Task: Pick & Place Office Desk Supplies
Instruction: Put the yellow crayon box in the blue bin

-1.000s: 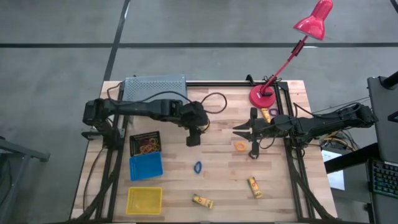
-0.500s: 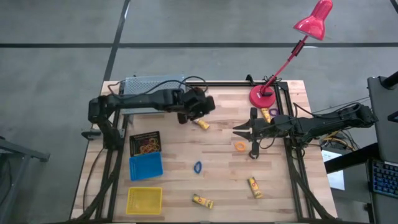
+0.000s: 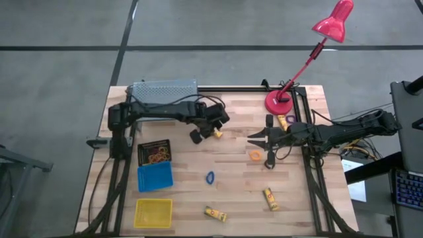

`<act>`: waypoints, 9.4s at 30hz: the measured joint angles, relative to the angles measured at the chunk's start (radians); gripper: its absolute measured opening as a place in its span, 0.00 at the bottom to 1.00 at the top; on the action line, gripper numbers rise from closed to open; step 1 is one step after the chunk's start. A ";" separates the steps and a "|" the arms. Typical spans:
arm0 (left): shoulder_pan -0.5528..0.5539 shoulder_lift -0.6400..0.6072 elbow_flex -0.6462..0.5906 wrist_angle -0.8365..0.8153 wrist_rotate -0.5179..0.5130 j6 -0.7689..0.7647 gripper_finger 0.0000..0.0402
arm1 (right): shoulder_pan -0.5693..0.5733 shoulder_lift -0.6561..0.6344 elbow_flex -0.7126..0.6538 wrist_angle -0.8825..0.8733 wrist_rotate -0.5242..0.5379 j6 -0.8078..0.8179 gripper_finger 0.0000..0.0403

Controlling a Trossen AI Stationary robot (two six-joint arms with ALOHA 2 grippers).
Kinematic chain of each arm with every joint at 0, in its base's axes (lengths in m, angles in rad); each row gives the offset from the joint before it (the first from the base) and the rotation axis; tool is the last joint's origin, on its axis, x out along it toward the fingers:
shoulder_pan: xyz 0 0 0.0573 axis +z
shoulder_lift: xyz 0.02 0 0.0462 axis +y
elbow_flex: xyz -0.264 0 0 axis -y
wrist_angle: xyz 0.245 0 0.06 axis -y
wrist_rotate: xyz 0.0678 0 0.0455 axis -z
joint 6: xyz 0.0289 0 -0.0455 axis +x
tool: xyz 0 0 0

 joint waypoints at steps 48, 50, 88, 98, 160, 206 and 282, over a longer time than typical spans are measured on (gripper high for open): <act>-0.020 -0.033 -0.093 0.279 0.068 0.379 0.32 | 0.000 0.003 0.000 0.001 0.000 0.000 0.17; -0.017 -0.033 -0.063 0.267 0.060 0.499 0.32 | 0.000 0.003 0.000 0.001 0.000 0.001 0.17; 0.052 0.149 -0.033 0.124 0.081 2.466 0.32 | 0.000 0.003 0.000 0.001 0.000 0.001 0.17; 0.066 0.168 -0.033 0.158 0.003 2.528 0.32 | 0.000 0.003 0.000 0.001 0.000 0.000 0.17; -0.127 0.134 -0.093 0.044 0.009 2.206 0.10 | 0.000 0.003 0.000 0.001 0.000 0.001 0.17; -0.252 0.037 -0.221 -0.007 0.059 1.842 0.24 | 0.000 0.003 0.000 0.001 0.000 0.002 0.17; -0.251 -0.065 -0.445 0.216 0.005 2.174 0.31 | 0.000 0.003 0.000 0.001 0.000 0.002 0.17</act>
